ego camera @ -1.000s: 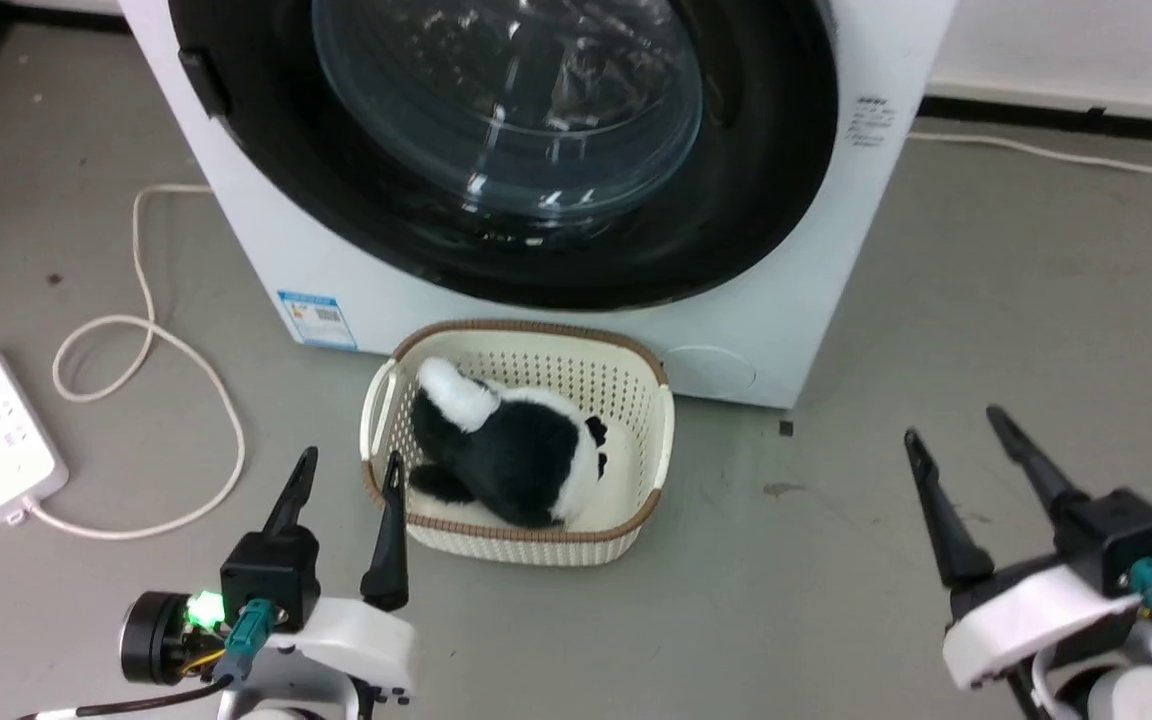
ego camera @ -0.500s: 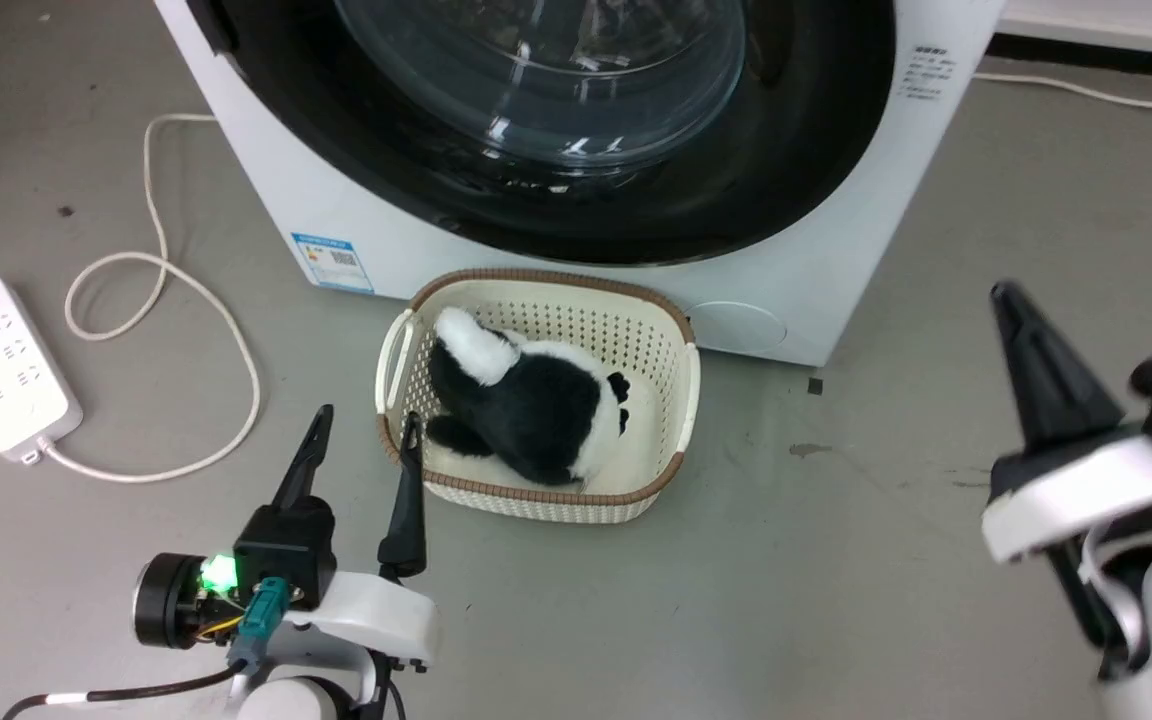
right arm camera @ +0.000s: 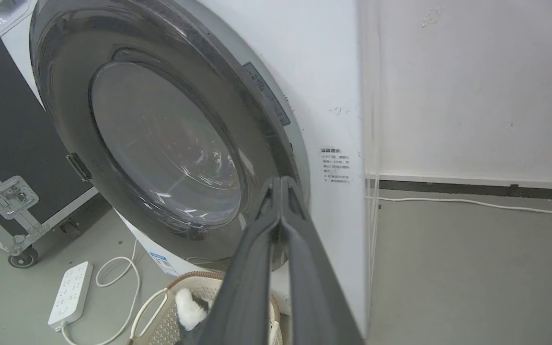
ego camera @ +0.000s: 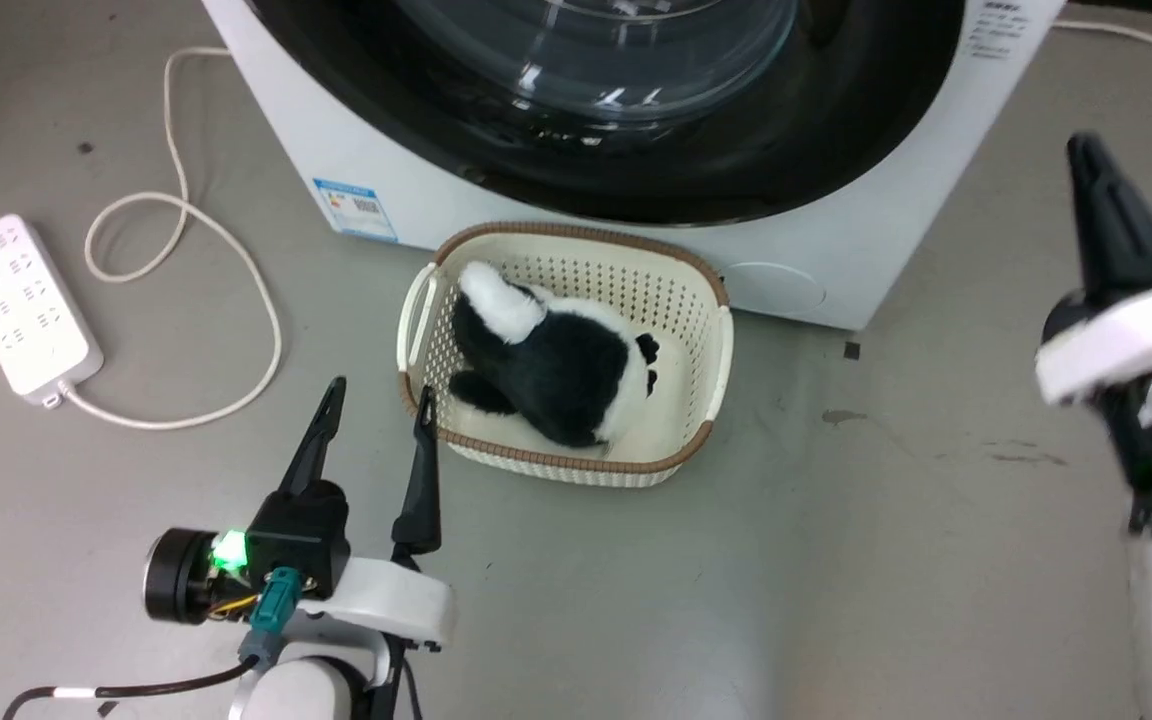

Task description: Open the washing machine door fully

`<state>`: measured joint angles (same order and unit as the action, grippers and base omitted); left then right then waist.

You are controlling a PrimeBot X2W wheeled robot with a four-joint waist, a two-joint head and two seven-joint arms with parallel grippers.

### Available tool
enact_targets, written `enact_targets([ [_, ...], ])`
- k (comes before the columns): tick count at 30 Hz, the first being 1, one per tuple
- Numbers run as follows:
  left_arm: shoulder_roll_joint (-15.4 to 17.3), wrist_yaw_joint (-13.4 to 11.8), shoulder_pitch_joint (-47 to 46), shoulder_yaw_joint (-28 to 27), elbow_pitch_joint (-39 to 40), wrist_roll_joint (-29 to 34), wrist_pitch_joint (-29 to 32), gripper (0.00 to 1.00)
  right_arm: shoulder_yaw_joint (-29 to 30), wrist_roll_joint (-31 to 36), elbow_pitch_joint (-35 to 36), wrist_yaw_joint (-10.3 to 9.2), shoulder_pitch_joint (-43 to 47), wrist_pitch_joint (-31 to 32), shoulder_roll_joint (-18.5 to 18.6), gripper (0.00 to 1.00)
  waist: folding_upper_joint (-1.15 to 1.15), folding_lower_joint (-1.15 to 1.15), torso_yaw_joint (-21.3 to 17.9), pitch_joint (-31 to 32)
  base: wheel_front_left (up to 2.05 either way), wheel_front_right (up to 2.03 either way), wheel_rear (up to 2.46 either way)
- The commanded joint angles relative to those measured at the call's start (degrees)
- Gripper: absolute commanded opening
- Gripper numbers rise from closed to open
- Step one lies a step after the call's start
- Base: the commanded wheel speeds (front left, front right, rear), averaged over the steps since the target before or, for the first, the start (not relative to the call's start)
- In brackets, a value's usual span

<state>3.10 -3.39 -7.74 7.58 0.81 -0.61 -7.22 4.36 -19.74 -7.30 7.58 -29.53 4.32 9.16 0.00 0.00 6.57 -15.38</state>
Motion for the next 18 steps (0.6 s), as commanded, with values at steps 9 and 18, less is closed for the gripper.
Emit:
enact_targets([
  [9,0.7,-0.8,-2.6,1.5,0.5,0.1,-1.7,1.00,1.7,-8.8,-6.8,-0.05,-11.0,7.7,0.5,0.00,0.00,0.00,2.0,-3.3,0.00,0.00,0.00],
  [18,0.6,-1.5,-3.6,3.0,0.3,-0.1,-2.8,1.00,7.3,-16.0,-14.5,-0.05,-19.0,14.2,2.3,0.00,0.00,0.00,3.6,-5.5,0.00,0.00,0.00],
])
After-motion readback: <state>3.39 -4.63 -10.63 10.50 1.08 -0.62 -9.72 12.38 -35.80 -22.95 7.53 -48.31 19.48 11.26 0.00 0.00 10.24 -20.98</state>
